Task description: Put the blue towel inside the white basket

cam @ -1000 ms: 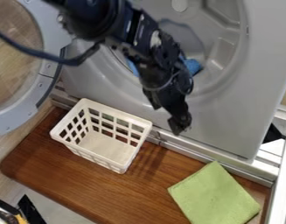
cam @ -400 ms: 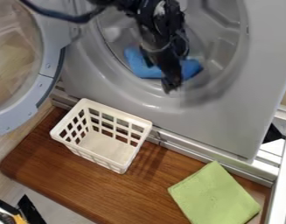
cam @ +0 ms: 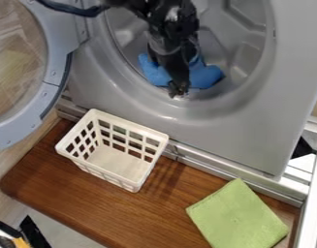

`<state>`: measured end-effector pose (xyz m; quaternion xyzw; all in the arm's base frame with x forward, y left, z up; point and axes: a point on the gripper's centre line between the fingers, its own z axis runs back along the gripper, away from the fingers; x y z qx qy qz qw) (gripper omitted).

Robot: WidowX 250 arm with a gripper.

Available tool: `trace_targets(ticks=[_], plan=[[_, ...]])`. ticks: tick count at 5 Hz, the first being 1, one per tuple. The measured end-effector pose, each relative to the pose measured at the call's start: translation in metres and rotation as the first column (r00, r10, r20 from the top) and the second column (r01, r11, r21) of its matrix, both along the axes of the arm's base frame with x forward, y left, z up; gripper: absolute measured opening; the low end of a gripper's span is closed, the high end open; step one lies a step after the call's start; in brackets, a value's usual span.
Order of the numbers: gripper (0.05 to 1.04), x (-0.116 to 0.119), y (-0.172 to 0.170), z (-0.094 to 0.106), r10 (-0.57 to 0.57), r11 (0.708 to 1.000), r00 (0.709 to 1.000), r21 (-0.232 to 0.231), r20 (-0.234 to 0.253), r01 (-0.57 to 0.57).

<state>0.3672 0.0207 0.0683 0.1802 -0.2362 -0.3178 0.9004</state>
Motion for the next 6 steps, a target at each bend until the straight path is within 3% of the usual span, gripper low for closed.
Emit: trace_targets(ticks=[2, 4, 6], plan=[[0.999, 0.020, 0.008, -0.021, -0.005, 0.999, 1.000, 0.048, -0.004, 0.005], [0.952, 0.052, 0.002, -0.020, -0.068, 0.995, 0.998, 0.079, 0.016, 0.066], [0.361, 0.052, -0.004, -0.027, -0.072, 0.994, 0.997, 0.087, 0.031, 0.070]])
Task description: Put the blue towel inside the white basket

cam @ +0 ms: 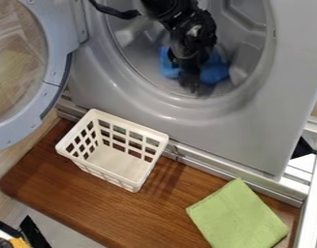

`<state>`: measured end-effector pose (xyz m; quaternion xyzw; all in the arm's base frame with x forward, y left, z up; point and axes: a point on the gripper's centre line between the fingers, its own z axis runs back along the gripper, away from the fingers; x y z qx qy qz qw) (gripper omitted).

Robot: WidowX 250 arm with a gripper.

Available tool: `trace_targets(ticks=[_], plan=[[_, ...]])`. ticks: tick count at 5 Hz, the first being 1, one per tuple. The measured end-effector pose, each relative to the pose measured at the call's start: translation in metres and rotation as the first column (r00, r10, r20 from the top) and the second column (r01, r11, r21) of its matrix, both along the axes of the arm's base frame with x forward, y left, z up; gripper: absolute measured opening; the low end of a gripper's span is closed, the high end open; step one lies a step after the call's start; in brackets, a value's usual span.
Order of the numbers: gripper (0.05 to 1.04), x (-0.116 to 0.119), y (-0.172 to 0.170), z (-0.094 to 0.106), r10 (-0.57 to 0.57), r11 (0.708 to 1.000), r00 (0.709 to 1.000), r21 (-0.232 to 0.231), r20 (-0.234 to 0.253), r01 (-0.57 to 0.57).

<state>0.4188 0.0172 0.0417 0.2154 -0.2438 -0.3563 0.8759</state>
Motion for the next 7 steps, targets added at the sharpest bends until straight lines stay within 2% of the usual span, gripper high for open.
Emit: trace_targets(ticks=[1, 2, 4, 5, 6, 7], plan=[[0.170, -0.006, -0.004, -0.005, 0.000, 1.000, 1.000, -0.010, -0.013, 0.000], [0.101, -0.009, -0.007, -0.001, -0.007, 1.000, 1.000, -0.025, -0.005, 0.007], [0.095, -0.012, -0.013, 0.010, -0.013, 0.999, 1.000, -0.048, 0.007, 0.014], [0.095, -0.024, -0.014, 0.028, 0.005, 0.999, 1.000, -0.048, 0.021, -0.004], [0.095, -0.052, -0.012, 0.047, 0.046, 0.997, 0.999, -0.066, -0.004, -0.046], [0.095, -0.083, -0.013, 0.051, 0.073, 0.990, 0.997, -0.117, -0.027, -0.076]])
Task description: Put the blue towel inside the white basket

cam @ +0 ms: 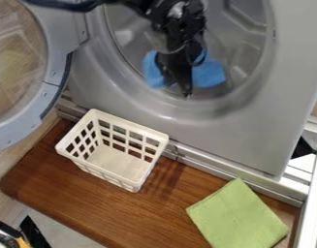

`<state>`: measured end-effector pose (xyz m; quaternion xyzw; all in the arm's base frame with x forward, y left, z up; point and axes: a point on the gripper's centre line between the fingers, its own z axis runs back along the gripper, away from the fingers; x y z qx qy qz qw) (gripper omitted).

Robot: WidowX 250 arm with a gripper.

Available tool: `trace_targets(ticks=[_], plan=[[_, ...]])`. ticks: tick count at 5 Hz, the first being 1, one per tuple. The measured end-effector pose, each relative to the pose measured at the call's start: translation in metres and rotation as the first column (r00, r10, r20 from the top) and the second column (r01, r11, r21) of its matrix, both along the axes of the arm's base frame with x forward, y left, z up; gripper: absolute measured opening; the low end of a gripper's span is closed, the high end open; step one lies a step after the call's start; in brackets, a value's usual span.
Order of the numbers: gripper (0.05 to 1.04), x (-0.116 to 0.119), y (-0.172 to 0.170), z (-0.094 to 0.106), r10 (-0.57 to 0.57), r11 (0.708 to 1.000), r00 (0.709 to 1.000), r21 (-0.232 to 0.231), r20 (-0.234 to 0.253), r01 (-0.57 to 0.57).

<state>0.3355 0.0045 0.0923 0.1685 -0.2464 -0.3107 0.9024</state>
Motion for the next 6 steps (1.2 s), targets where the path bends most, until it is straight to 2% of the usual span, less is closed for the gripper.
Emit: trace_targets(ticks=[1, 2, 3, 4, 6], plan=[[0.095, -0.043, 0.010, 0.003, 0.076, 0.997, 0.997, -0.032, 0.005, -0.076], [0.095, -0.079, 0.024, -0.006, 0.165, 0.984, 0.986, -0.063, -0.017, -0.166], [0.095, -0.093, 0.040, -0.023, 0.225, 0.969, 0.972, -0.094, -0.067, -0.230], [0.095, -0.096, 0.062, -0.045, 0.244, 0.961, 0.962, -0.104, -0.120, -0.257], [0.095, -0.074, 0.078, -0.076, 0.159, 0.981, 0.968, -0.078, -0.193, -0.177]])
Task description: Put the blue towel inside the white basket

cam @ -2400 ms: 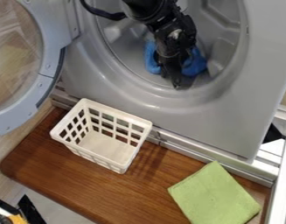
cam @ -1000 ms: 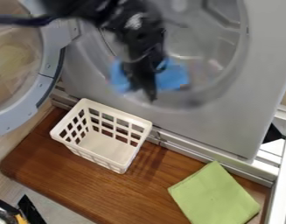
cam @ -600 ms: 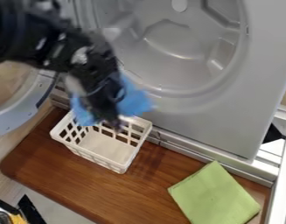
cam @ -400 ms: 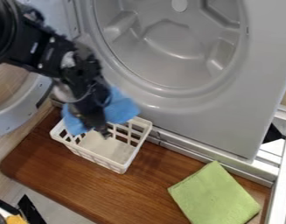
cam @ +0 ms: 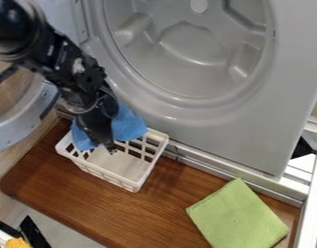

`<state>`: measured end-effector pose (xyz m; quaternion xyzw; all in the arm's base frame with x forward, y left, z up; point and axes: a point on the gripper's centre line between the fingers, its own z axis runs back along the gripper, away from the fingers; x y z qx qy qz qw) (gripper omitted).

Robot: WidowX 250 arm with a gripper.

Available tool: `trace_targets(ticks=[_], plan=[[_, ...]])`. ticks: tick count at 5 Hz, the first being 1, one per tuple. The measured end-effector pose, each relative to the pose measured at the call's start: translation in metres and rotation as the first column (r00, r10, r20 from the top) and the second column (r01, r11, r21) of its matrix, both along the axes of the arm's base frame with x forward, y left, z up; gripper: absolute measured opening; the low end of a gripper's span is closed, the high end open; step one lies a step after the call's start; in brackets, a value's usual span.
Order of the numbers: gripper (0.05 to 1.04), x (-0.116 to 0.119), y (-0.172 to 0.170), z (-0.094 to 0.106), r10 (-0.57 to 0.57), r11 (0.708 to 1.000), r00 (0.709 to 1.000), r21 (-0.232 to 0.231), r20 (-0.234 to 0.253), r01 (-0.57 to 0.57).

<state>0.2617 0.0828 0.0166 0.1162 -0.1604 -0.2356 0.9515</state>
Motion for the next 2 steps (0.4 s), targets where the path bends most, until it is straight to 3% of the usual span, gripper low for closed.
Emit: trace_targets(ticks=[2], plan=[[0.095, 0.0238, -0.0013, -0.0175, -0.154, 0.988, 0.987, -0.012, -0.051, 0.154]])
